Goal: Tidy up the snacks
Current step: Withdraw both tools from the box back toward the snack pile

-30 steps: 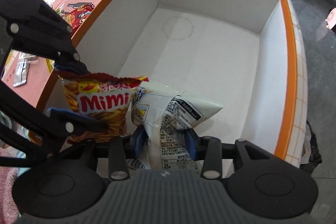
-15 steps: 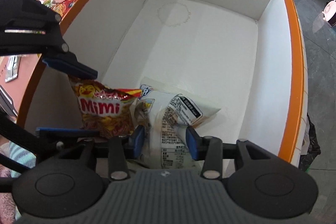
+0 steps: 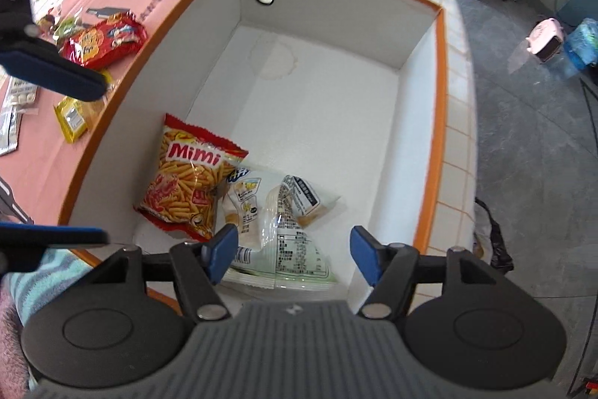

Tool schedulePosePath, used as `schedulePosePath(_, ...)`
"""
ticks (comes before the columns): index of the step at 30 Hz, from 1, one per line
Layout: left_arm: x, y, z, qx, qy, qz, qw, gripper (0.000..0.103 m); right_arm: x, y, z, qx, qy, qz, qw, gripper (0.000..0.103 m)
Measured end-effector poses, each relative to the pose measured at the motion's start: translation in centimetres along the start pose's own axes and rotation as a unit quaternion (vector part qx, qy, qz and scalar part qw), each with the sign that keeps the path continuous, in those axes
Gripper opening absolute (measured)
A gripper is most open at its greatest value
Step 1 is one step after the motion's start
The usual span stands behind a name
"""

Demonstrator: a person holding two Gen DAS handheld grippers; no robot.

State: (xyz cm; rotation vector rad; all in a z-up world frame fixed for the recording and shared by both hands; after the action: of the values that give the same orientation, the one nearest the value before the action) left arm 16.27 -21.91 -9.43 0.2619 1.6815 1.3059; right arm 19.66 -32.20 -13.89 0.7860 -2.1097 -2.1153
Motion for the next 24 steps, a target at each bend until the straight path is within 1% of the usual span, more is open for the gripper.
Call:
schedulePosePath(2, 0.3, 1.1, 0.6, -0.007, 0.017, -0.012, 0.9998, 0.077, 0.2, 1.4, -0.3, 0.011, -0.013, -0.021, 1.000, 0.064)
schedulePosePath(5, 0.9, 3.6, 1.1, -0.024, 0.045, -0.021, 0.9985, 0.077, 0.1, 3.6, 0.6, 0.016, -0.035, -0.058, 0.998, 0.064)
schedulePosePath(9, 3.0, 6.9, 2.4, -0.049, 0.082, -0.031, 0.9949, 0.077, 0.0, 6.3, 2.7, -0.009, -0.065, -0.100, 0.993, 0.064)
schedulePosePath(13, 5.6, 9.7, 4.6, -0.078, 0.131, -0.036, 0.9876, 0.077, -0.3, 8.6, 5.6, -0.044, -0.088, -0.139, 0.985, 0.064)
schedulePosePath(16, 7.9, 11.5, 6.6, -0.094, 0.187, -0.043, 0.9769, 0.077, -0.5, 9.9, 8.2, -0.062, -0.101, -0.168, 0.979, 0.064)
schedulePosePath(21, 12.4, 13.9, 9.6, -0.108, 0.275, -0.055, 0.9538, 0.077, -0.7, 10.3, 12.4, -0.088, -0.119, -0.199, 0.969, 0.064)
schedulePosePath(24, 15.2, 14.3, 10.7, -0.108, 0.314, -0.044, 0.9421, 0.077, -0.7, 9.9, 15.0, -0.098, -0.127, -0.213, 0.964, 0.064)
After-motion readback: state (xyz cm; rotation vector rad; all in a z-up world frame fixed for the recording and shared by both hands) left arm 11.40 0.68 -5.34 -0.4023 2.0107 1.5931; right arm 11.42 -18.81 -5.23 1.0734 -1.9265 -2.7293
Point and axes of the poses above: each gripper's, at about its wrist camera, not at the fingertips, and y roughly against the way its jaws point, z to its left, x to its underside, the point moved 8 cm from there along -y, roughly the way its jaws point, and after that the axes turned 2 degrees about -y, right-handed, at the moved point
